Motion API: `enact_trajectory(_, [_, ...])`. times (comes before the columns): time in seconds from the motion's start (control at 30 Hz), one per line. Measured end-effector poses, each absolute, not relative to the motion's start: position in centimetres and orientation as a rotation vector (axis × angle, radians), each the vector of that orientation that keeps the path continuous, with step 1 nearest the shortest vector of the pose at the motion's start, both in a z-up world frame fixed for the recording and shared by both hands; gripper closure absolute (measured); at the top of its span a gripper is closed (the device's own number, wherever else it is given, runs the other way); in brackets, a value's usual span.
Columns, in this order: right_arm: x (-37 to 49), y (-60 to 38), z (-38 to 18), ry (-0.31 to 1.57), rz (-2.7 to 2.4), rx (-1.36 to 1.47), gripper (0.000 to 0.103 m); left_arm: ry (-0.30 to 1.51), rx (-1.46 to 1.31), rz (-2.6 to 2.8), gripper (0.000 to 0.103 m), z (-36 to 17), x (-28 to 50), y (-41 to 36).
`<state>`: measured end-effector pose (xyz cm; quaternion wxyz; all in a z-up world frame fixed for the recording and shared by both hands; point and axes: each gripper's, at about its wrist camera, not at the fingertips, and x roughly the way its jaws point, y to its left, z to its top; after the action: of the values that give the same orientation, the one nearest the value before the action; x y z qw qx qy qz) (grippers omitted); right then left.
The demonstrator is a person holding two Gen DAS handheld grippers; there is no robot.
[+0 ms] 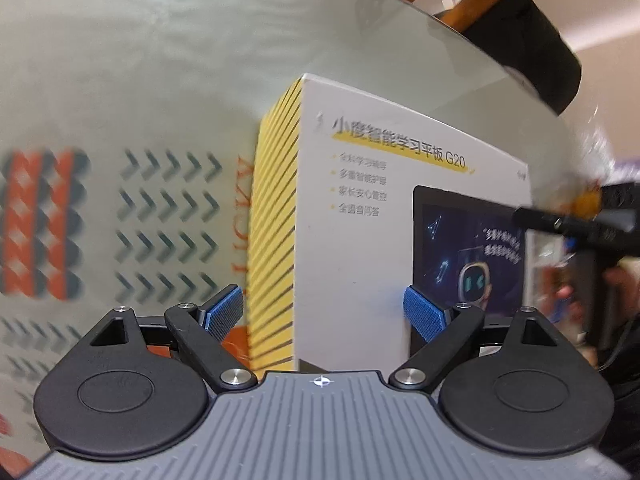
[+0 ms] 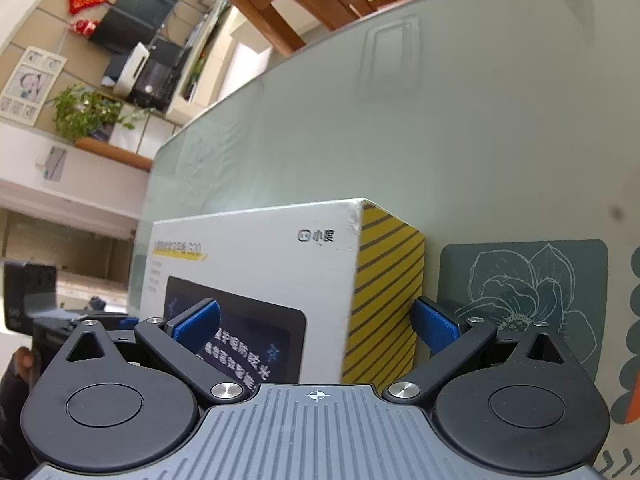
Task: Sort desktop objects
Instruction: 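Close both grippers on opposite edges of the white lid, then lift the white lid off the table with both grippers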
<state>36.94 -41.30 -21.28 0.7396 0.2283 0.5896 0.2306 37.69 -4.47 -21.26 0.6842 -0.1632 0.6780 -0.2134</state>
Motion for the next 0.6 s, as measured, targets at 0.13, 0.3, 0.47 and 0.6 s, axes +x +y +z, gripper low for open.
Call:
enact_trajectory(0.13, [37.2,-41.7,-21.6,1.326,0.530,0.520,0.000,1.512,-0.375,-0.559,0.000,-21.9,38.0,-4.2])
enact_trajectory(0.3, [37.1,-41.8,-21.0,1.343,0.530,0.513,0.000,1.530,-0.433,-0.620,0.000,-23.3,38.5,-3.5])
enact_trajectory(0.47, [37.1,-41.9,-20.3,1.359,0.525,0.509,0.000,1.516,-0.491,-0.679,0.000,-24.3,38.8,-2.7])
enact_trajectory(0.6, [37.1,-41.6,-20.5,1.353,0.508,0.515,0.000,1.513,-0.510,-0.677,0.000,-24.4,38.8,-2.6])
